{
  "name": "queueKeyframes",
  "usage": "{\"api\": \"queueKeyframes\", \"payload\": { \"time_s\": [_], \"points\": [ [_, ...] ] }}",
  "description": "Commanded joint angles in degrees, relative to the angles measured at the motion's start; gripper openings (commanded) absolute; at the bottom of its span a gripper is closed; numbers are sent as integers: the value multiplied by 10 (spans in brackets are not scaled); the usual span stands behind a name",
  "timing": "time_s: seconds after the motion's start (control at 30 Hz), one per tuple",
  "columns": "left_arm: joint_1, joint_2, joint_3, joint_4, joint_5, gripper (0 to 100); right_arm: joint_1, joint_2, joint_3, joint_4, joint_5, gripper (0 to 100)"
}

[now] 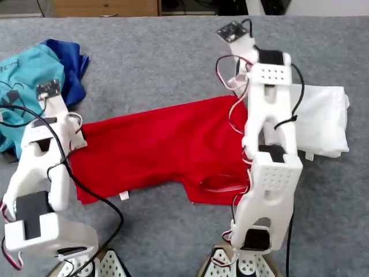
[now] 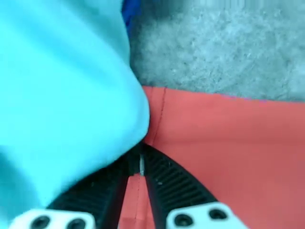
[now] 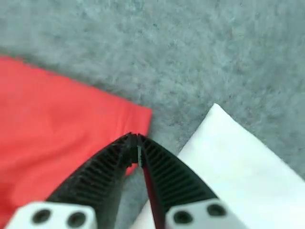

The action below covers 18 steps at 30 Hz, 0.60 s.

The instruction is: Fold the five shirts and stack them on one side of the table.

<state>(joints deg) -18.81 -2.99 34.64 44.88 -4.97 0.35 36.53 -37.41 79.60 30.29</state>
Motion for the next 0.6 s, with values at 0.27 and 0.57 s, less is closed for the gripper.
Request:
{"api": "queueKeyframes", "payload": {
  "time_s": [0.27,0.57],
  "points": [
    [40,-270,8,136,-3,20,-18,-87,-137,229,-8,2],
    [3,-325,171,51,-18,20,-80,-402,365,90,-20,2]
  ]
}}
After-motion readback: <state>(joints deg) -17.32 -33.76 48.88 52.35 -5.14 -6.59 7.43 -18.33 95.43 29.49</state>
